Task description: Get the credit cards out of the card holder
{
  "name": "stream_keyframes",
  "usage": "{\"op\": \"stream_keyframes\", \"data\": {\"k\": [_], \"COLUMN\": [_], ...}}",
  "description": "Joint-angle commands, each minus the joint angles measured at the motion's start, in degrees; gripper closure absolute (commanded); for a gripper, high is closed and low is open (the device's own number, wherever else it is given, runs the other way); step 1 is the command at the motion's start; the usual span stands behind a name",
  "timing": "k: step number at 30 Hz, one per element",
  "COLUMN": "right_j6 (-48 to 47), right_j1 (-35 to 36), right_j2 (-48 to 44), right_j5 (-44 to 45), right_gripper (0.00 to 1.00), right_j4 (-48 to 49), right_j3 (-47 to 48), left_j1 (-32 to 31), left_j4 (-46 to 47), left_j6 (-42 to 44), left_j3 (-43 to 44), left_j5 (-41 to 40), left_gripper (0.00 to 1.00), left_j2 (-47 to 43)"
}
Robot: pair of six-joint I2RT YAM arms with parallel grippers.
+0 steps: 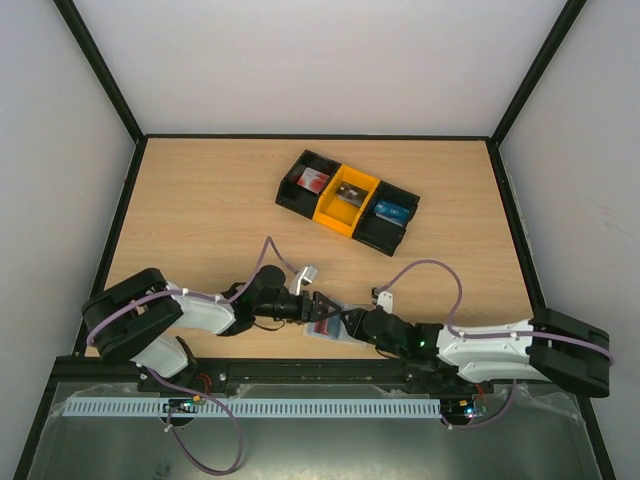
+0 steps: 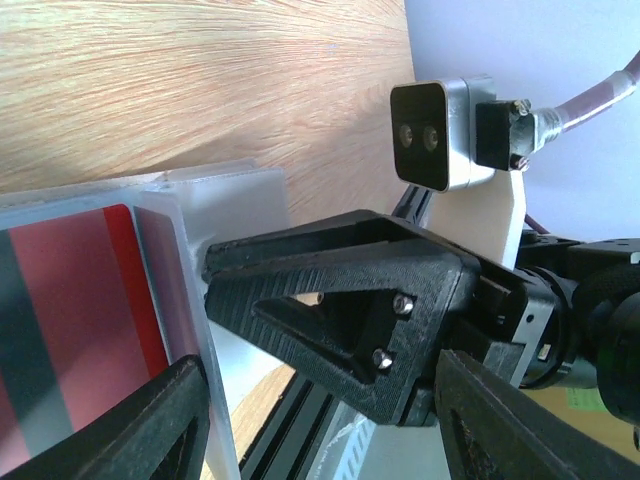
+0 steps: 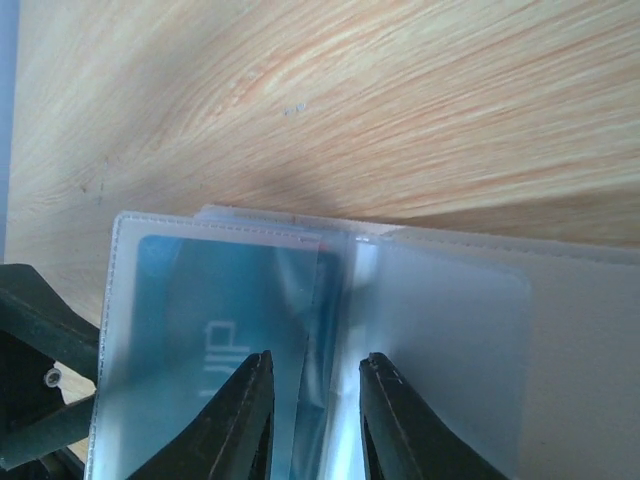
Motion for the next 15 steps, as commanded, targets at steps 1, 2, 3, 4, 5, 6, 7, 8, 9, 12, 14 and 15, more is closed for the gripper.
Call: {"op": "stream_keyframes", "data": {"k": [1, 2, 3, 4, 5, 6, 7, 8, 9, 12, 14, 15], "right_j6": [0.54, 0.76, 1.03, 1.27, 1.4, 1.69, 2.15, 2.57, 3.02, 3.77, 4.56, 4.75], "right_j1": [-0.03, -0.03, -0.03, -0.03, -0.03, -0.03, -0.03, -0.03, -0.03, -0.03, -0.03, -0.02], "right_j2": [-5.47, -7.1, -8.77, -10.74, -12.88, -15.14, -18.62, -21.4, -24.26, -33.09, -38.33, -40.6], "right_j5": [4.46, 4.89, 5.41, 5.88, 6.36, 6.99, 7.73, 8.47, 9.34, 12.02, 14.17, 14.92], "right_gripper": [0.73, 0.72, 0.7, 0.69, 0.67, 0.65, 0.63, 0.62, 0.62, 0.6, 0.59, 0.59], "right_j4": [-5.36, -6.13, -7.12, -8.35, -9.85, -11.41, -13.32, -16.07, -17.88, -24.03, -28.52, -30.46], "right_j3": [-2.3, -2.65, -2.79, -2.84, -2.78, -2.76, -2.76, -2.68, -2.67, -2.2, -1.27, -0.91], "left_j1": [-0.52, -0.52, -0.49, -0.59, -0.68, -0.78, -0.96, -1.22, -1.49, -2.66, -3.27, -3.76], "left_j4": [3.56, 3.79, 4.08, 4.46, 5.11, 5.56, 5.95, 6.11, 6.06, 6.13, 6.5, 6.71], "left_j6": [-0.91, -0.94, -1.02, -1.23, -1.57, -1.88, -2.13, -2.23, -2.2, -2.14, -2.36, -2.55], "left_j3": [0.53, 0.75, 1.0, 1.14, 1.4, 1.63, 1.94, 2.39, 2.96, 4.49, 5.28, 5.58], "left_j5": [1.35, 1.36, 1.48, 1.59, 1.71, 1.9, 1.95, 1.9, 1.75, 1.35, 1.29, 1.13], "left_gripper": [0.36, 0.36, 0.36, 0.36, 0.36, 0.37, 0.37, 0.37, 0.37, 0.37, 0.37, 0.37], "left_j2": [1.26, 1.52, 1.85, 2.13, 2.48, 2.75, 3.01, 3.33, 3.59, 4.78, 5.91, 6.55]}}
